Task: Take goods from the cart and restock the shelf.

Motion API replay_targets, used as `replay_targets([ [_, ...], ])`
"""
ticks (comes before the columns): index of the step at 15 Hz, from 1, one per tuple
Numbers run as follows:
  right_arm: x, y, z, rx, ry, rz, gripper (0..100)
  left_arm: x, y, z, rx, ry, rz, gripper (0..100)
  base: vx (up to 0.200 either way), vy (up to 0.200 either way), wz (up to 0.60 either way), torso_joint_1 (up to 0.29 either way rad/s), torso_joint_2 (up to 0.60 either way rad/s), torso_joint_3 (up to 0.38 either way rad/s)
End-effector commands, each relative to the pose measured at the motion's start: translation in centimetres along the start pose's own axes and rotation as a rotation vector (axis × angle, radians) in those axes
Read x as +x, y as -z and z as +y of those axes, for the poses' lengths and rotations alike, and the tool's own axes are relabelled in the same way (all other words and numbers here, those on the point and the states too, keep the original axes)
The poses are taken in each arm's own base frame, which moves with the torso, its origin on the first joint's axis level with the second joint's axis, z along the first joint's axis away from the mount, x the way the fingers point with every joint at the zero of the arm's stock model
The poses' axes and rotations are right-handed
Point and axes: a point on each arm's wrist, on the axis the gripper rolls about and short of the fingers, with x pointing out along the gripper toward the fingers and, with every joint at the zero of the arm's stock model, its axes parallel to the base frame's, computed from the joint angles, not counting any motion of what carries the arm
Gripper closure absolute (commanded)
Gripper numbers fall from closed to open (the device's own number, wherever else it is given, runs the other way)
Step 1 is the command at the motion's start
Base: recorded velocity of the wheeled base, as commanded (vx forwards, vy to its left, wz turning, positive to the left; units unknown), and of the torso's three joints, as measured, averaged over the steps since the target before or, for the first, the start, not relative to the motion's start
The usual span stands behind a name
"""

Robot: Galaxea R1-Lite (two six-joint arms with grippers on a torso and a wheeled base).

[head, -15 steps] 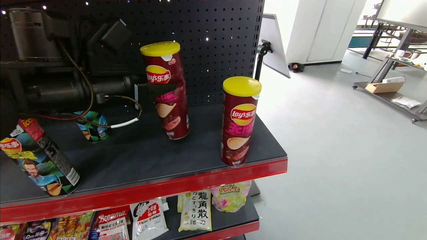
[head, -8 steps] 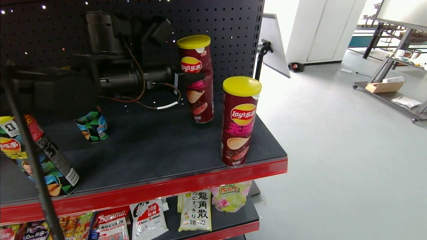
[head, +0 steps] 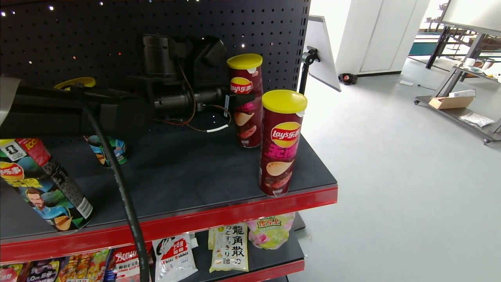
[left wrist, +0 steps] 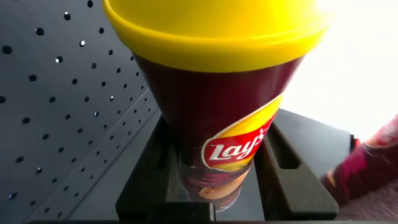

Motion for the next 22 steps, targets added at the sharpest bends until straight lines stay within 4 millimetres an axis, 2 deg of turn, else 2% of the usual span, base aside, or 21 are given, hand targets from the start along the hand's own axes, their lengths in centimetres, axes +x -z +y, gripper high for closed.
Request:
replay_targets([
  [1, 0.0, 0.0, 0.0, 0.0, -0.001, 0.0, 0, 0.7, 0.2, 0.0, -0.001, 0.005, 0.0, 100, 0.0, 0.0, 0.0, 0.0, 0.0, 0.0],
  [14, 0.0, 0.0, 0.0, 0.0, -0.001, 0.0, 0, 1.4, 0.5, -0.5, 0.005, 0.006, -0.008, 100, 0.0, 0.0, 0.0, 0.0, 0.0, 0.0],
  [16, 0.0, 0.0, 0.0, 0.0, -0.001, 0.0, 0, 2.1, 0.7, -0.9, 0.0, -0.053, -0.017, 100, 0.0, 0.0, 0.0, 0.0, 0.0, 0.0],
  [22, 0.0, 0.0, 0.0, 0.0, -0.002, 0.0, 0, 2.5, 0.8, -1.4, -0.042, -0.056, -0.025, 100, 0.0, 0.0, 0.0, 0.0, 0.0, 0.0],
])
